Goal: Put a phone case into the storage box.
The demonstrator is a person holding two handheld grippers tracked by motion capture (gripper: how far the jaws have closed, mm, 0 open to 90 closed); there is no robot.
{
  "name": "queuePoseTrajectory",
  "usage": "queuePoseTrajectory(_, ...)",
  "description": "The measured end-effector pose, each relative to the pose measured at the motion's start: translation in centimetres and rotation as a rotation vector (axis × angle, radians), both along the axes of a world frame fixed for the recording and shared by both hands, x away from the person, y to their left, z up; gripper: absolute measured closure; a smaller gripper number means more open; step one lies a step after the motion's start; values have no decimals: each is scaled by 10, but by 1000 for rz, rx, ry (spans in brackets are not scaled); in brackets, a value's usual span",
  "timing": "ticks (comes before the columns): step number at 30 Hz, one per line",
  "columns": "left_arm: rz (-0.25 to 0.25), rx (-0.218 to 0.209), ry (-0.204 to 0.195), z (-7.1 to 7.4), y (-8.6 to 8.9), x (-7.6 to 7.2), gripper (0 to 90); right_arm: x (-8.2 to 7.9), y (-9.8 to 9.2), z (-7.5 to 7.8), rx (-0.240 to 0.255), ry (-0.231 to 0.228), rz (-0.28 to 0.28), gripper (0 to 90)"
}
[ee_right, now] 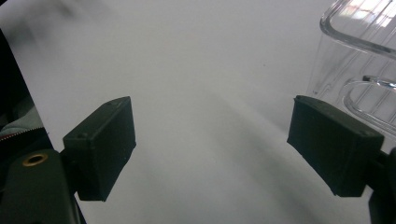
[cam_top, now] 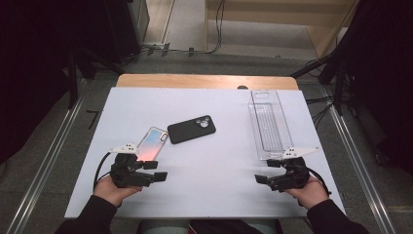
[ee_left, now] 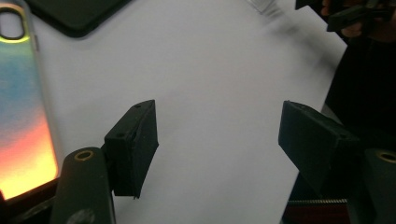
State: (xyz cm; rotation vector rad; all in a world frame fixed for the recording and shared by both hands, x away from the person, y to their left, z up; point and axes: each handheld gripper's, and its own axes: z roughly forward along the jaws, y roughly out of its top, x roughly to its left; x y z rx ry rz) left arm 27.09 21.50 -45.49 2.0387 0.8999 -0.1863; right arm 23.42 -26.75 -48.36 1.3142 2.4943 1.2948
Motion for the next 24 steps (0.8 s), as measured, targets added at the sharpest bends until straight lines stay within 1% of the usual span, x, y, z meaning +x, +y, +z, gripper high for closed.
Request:
queuePoseTrajectory(2, -11, 8, -7, 0, -1, 0, 287, 0, 0, 0, -2, 1, 0, 132)
queuePoseTrajectory(3, -11, 7, -4, 0, -1, 0, 287, 0, 0, 0, -1, 2, 0, 132)
queuePoseTrajectory(5, -3, 11, 5, -1, -1, 1, 287, 0, 0, -1, -2, 4, 0, 132)
queuePoseTrajectory(8, 13, 22, 5, -1, 0, 2, 287, 0, 0, 0, -2, 3, 2, 132)
queuePoseTrajectory(10, 20, 21, 4, 0, 0, 2, 287, 0, 0, 0, -3, 1, 3, 132)
queuePoseTrajectory(12, 31, 19, -1, 0, 1, 3, 287, 0, 0, 0, -3, 3, 0, 132)
queuePoseTrajectory(14, 43, 29, -9, 1, 2, 4, 281, 0, 1, -1, -3, 7, 0, 132)
queuePoseTrajectory(15, 52, 34, -10, 1, 3, 5, 264, 0, 1, -1, -4, 7, 1, 132)
queuePoseTrajectory(18, 79, 33, -3, 3, 5, 8, 263, 0, 1, -1, -6, 7, 3, 132)
queuePoseTrajectory(19, 95, 34, -10, 4, 6, 8, 263, 0, 1, -1, -4, 8, 2, 132)
queuePoseTrajectory(21, 105, 50, -30, 5, 8, 9, 256, 0, 1, -1, -3, 7, 2, 132)
queuePoseTrajectory(22, 112, 53, -32, 5, 9, 10, 233, 0, 1, -1, -3, 8, 1, 132)
queuePoseTrajectory(23, 122, 57, -31, 5, 11, 11, 225, 0, 0, -1, -3, 8, 1, 132)
queuePoseTrajectory(24, 125, 51, -24, 4, 13, 13, 225, 0, 1, -1, -5, 9, 1, 132)
